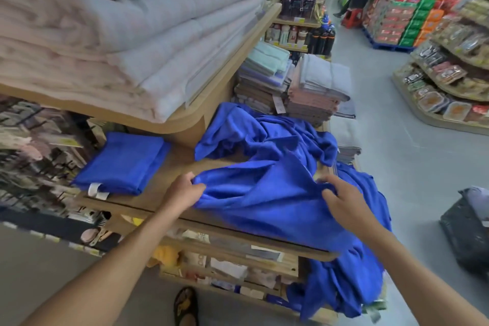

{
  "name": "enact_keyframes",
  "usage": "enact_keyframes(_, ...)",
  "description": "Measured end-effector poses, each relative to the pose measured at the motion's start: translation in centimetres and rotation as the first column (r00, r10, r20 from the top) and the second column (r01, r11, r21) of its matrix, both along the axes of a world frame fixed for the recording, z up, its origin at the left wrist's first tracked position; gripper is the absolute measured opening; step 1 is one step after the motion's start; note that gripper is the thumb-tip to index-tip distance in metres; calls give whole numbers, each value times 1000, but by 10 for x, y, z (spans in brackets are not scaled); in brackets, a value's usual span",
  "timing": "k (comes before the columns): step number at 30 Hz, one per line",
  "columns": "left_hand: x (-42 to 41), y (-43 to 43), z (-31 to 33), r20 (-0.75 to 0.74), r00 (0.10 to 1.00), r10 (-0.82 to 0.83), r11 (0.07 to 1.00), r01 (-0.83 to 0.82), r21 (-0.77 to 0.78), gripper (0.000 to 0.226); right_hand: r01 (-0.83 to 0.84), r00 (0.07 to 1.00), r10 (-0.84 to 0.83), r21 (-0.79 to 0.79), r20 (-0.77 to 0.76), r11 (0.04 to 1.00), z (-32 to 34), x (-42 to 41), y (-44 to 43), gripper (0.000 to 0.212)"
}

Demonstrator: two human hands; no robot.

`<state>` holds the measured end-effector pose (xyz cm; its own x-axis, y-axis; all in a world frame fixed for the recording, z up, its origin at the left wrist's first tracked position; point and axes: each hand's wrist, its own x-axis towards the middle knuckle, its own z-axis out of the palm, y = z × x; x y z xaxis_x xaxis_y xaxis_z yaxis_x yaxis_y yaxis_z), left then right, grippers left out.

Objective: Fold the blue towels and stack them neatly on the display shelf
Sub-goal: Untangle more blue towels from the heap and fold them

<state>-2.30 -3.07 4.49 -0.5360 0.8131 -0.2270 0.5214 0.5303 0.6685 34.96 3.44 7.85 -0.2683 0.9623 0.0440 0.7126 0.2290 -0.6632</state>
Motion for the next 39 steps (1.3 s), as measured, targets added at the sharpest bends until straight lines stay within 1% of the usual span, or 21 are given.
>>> enact_keyframes(2, -17, -13, -2, -222, 957, -184, 941, 106, -321, 18, -13, 939, 44, -91, 341, 996, -8, -4, 2, 18)
enact_keyframes(3, -20, -16, -4, -271, 931, -244, 909, 123, -399, 21, -24, 890, 77, -123, 449, 992, -11, -10, 1, 15)
enact_keyframes(4, -20, -17, -5, -305, 910, -282, 897, 137, -421, 27, -43, 859, 110, -144, 500, 989, -15, -16, -1, 14)
enact_keyframes(6, -15, -13, -4, -374, 875, -306, 929, 190, -317, 41, -80, 893, 139, -152, 428, 985, -21, -32, -3, 20)
enact_keyframes(8, -5, -6, 0, -422, 845, -329, 943, 321, -91, 42, -49, 966, 90, -167, 242, 985, -26, -48, -4, 22)
enact_keyframes(10, 11, 4, 3, -452, 807, -380, 872, 476, 117, 29, -12, 981, 41, -157, 188, 987, -32, -62, -4, 27)
enact_keyframes(12, 34, 15, 5, -461, 769, -442, 827, 548, 123, 24, 25, 988, -6, -123, 154, 992, -37, -70, -4, 35)
enact_keyframes(14, 56, 27, 4, -396, 791, -466, 860, 510, 8, 47, -9, 999, 11, -78, 35, 997, -40, -72, -6, 38)
enact_keyframes(16, 72, 39, 2, -219, 870, -441, 894, 447, -28, 61, -120, 989, 113, -78, -90, 990, -38, -69, -13, 29)
enact_keyframes(17, 77, 45, 1, -111, 903, -416, 908, 419, 5, 59, -191, 974, 174, -114, -147, 975, -35, -67, -17, 24)
enact_keyframes(20, 81, 60, 0, 147, 937, -316, 941, 290, 172, 25, -348, 925, 289, -251, -246, 903, -22, -56, -32, 22)
enact_keyframes(22, 79, 68, 11, 349, 902, -255, 942, 151, 298, 15, -377, 902, 271, -304, -336, 875, -11, -50, -38, 20)
enact_keyframes(24, 75, 74, 34, 500, 832, -240, 914, 20, 405, 12, -376, 863, 164, -389, -479, 841, 2, -45, -42, 8)
enact_keyframes(26, 68, 79, 57, 527, 813, -248, 875, -46, 482, 9, -389, 817, 54, -480, -574, 786, 16, -42, -45, 9)
enact_keyframes(28, 61, 81, 76, 487, 812, -321, 827, -10, 561, 13, -411, 794, 23, -509, -607, 756, 29, -42, -46, 9)
enact_keyframes(30, 60, 76, 90, 429, 810, -400, 790, 69, 609, 29, -490, 752, 63, -492, -656, 720, 47, -45, -48, 18)
enact_keyframes(32, 62, 67, 99, 411, 791, -454, 783, 133, 608, 25, -540, 725, 136, -435, -675, 721, 69, -52, -50, 23)
enact_keyframes(34, 66, 54, 106, 425, 749, -508, 790, 208, 577, 27, -527, 742, 262, -295, -617, 797, 89, -63, -50, 25)
enact_keyframes(36, 71, 40, 113, 444, 717, -537, 802, 271, 532, 34, -437, 803, 365, -49, -472, 898, 100, -76, -48, 24)
enact_keyframes(37, 74, 32, 116, 448, 706, -548, 805, 298, 514, 36, -382, 820, 364, 52, -442, 923, 102, -82, -46, 22)
enact_keyframes(39, 79, 19, 120, 435, 701, -565, 797, 328, 506, 41, -273, 807, 300, 129, -509, 953, 108, -94, -46, 16)
